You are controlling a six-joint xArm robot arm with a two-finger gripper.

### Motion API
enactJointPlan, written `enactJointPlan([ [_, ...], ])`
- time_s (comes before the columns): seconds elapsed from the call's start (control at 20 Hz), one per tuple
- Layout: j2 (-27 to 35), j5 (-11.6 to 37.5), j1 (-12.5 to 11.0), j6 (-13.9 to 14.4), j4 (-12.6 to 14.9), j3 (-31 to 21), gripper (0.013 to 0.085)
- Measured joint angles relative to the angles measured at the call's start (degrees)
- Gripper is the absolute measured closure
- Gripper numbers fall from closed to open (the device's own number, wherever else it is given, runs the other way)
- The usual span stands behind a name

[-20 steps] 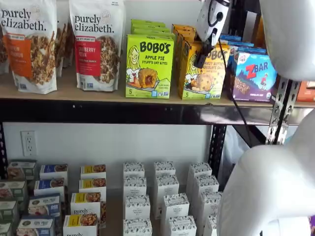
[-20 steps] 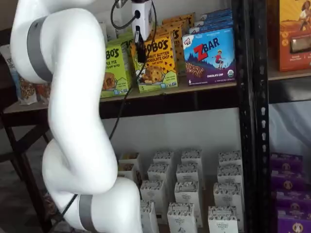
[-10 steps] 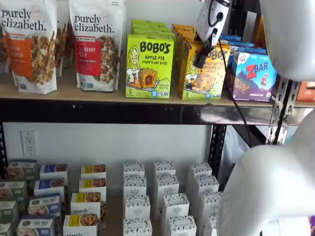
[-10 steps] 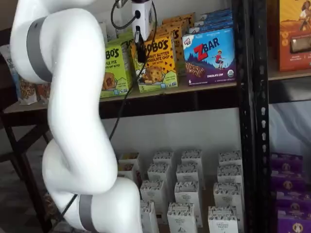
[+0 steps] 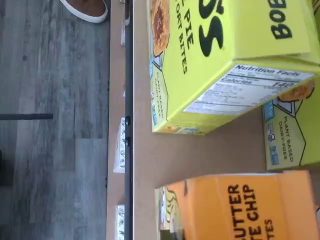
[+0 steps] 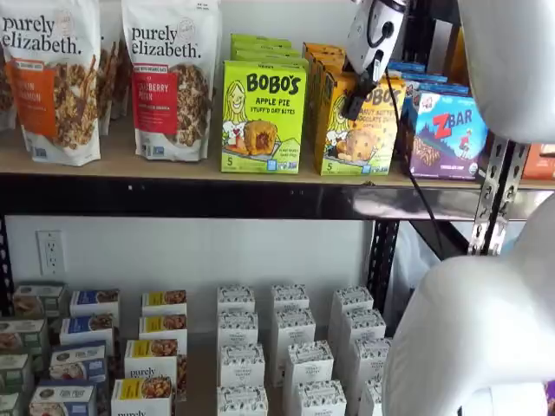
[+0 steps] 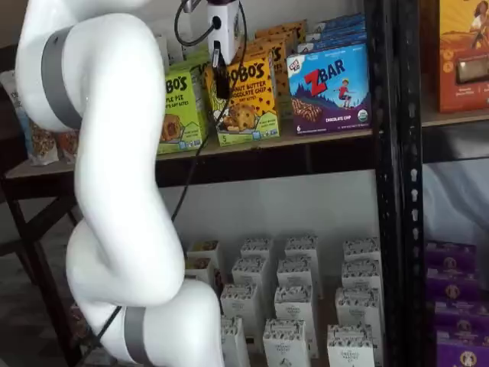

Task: Pick up the orange box on the top shelf, the fifth box from the left

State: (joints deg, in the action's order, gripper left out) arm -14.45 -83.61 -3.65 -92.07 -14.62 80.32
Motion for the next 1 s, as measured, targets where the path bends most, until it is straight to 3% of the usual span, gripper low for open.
enactJointPlan([
  [0.15,0.0,0.0,0.0,0.0,-0.1,0.0,0.0530],
  [0.35,-0.1,0.0,0.0,0.0,-0.1,0.0,0.0650],
  [0.7,0.3,-0.9,0.1,0.2,0.3,0.6,0.0650],
  [1.0,1.1,-5.2,-0.6,0.1,-0.7,3.2,0.0650],
])
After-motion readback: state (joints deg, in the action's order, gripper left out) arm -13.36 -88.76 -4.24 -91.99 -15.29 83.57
